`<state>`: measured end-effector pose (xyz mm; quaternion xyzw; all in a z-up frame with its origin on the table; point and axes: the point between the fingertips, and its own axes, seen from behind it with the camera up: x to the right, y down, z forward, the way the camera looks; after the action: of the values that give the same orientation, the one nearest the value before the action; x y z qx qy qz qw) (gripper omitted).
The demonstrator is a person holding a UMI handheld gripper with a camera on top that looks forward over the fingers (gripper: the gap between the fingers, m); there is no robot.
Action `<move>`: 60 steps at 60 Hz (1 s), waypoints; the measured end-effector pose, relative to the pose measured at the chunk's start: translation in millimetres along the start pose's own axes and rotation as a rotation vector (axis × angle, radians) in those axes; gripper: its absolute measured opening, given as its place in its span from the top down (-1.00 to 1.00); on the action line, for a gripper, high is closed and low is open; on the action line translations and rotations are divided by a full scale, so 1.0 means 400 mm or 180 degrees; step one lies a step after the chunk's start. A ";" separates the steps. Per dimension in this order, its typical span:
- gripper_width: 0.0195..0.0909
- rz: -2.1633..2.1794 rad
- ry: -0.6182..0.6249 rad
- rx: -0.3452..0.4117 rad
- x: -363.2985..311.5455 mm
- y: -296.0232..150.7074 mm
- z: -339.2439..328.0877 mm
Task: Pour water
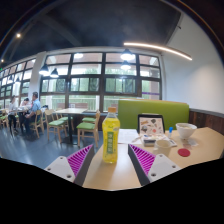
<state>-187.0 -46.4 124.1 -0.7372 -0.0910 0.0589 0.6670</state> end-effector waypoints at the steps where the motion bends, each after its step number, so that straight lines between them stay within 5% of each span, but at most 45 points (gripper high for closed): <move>1: -0.63 0.0004 0.0005 -0.0006 -0.009 0.000 0.025; 22: -0.59 0.0103 0.0417 -0.0524 0.027 0.077 0.421; 26: 0.33 0.0051 0.0403 -0.0508 0.025 0.074 0.457; 35: 0.82 -0.0123 0.0198 -0.0293 -0.005 0.061 0.471; 49: 0.82 0.0091 0.0058 -0.0375 -0.010 0.054 0.471; 60: 0.82 0.1779 -0.0277 -0.0099 0.024 -0.093 0.415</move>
<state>-214.2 120.5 144.1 -0.7406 0.0863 0.2707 0.6090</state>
